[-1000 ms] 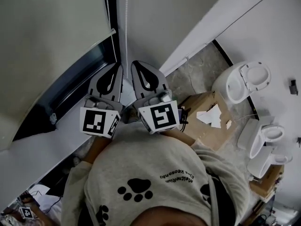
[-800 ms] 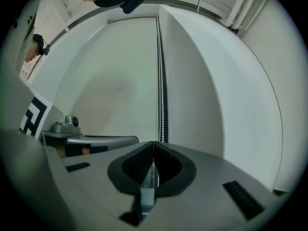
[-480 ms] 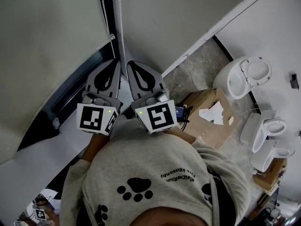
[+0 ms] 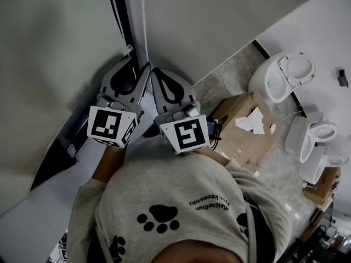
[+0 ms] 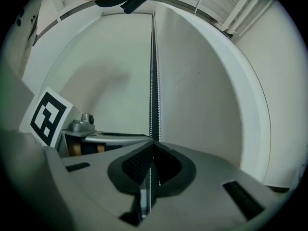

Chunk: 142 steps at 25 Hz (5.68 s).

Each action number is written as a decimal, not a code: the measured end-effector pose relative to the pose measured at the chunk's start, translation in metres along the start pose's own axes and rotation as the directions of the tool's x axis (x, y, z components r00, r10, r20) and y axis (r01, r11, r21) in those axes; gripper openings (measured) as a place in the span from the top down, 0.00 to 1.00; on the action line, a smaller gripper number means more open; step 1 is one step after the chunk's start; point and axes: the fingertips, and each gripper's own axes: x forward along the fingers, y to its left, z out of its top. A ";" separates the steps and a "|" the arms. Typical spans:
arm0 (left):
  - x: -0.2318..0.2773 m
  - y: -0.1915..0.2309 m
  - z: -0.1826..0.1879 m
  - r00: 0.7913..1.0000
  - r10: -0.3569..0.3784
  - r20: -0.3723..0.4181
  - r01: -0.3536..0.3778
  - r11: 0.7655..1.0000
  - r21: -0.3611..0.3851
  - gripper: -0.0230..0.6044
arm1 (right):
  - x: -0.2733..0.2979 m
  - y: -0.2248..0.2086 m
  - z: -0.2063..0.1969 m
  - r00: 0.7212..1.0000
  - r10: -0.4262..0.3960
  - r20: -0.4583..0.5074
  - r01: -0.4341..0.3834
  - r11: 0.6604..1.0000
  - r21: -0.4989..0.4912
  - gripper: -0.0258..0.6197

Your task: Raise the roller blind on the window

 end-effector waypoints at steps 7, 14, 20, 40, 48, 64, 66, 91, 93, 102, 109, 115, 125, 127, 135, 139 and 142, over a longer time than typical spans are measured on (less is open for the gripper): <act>0.026 0.000 0.012 0.996 -0.091 0.016 0.091 0.996 -0.004 0.76 | -0.004 -0.006 0.001 0.999 -0.039 -0.010 0.038 0.999 -0.013 0.95; 0.045 -0.003 0.015 0.985 -0.171 0.021 0.171 0.985 -0.023 0.88 | -0.010 -0.015 -0.003 0.997 -0.071 -0.016 0.071 0.997 -0.014 0.95; 0.041 -0.004 0.016 0.979 -0.204 0.011 0.205 0.978 -0.032 0.95 | -0.014 -0.014 0.003 0.997 -0.082 -0.011 0.081 0.996 -0.022 0.95; -0.005 -0.009 0.007 0.980 -0.198 0.005 0.198 0.978 -0.060 0.95 | 0.027 0.016 0.111 0.978 0.207 -0.002 -0.207 0.978 0.000 0.81; -0.009 -0.008 0.004 0.985 -0.169 0.012 0.170 0.984 -0.054 0.95 | 0.040 0.029 0.131 0.983 0.182 -0.018 -0.183 0.970 -0.157 0.94; -0.014 -0.010 -0.039 0.994 -0.111 0.018 0.112 0.991 -0.074 0.95 | 0.035 0.018 0.086 0.985 0.170 -0.026 -0.171 0.982 -0.078 0.95; -0.017 -0.010 -0.050 0.994 -0.111 0.022 0.113 0.990 -0.087 0.95 | 0.034 0.020 0.074 0.986 0.164 -0.042 -0.167 0.983 -0.072 0.95; -0.022 -0.016 -0.187 0.977 -0.081 -0.198 0.065 0.994 -0.085 0.95 | 0.026 0.018 -0.062 0.972 0.137 -0.193 -0.143 0.989 -0.020 0.95; -0.023 -0.017 -0.193 0.974 -0.085 -0.211 0.066 0.993 -0.096 0.95 | 0.024 0.019 -0.067 0.971 0.139 -0.195 -0.145 0.989 -0.015 0.95; -0.025 -0.017 -0.162 0.969 -0.176 -0.176 0.148 0.976 -0.160 0.74 | 0.025 0.019 -0.070 0.972 0.143 -0.188 -0.147 0.989 -0.008 0.95; -0.034 0.000 -0.078 0.986 -0.145 -0.086 0.134 0.984 -0.120 0.79 | 0.023 0.013 -0.070 0.975 0.134 -0.178 -0.136 0.991 -0.003 0.95; -0.033 -0.002 0.013 0.988 -0.154 0.010 0.155 0.987 -0.035 0.80 | 0.024 0.015 -0.068 0.976 0.140 -0.165 -0.143 0.990 -0.009 0.95; -0.008 -0.011 0.098 0.967 -0.246 0.060 0.244 0.969 0.042 0.82 | 0.028 0.026 -0.065 0.975 0.156 -0.160 -0.162 0.987 -0.021 0.95; -0.006 -0.012 0.101 0.969 -0.242 0.058 0.239 0.969 0.054 0.90 | 0.028 0.026 -0.066 0.975 0.157 -0.160 -0.163 0.986 -0.025 0.95; -0.006 -0.011 0.098 0.971 -0.231 0.060 0.227 0.971 0.070 0.95 | 0.030 0.024 -0.068 0.974 0.157 -0.162 -0.164 0.986 -0.029 0.95; -0.006 -0.007 0.086 0.976 -0.216 0.037 0.214 0.975 0.057 0.95 | 0.030 0.027 -0.080 0.968 0.159 -0.195 -0.167 0.986 -0.024 0.95; -0.006 -0.008 0.064 0.977 -0.213 0.015 0.213 0.976 0.035 0.95 | 0.026 0.027 -0.103 0.960 0.152 -0.234 -0.160 0.987 -0.017 0.95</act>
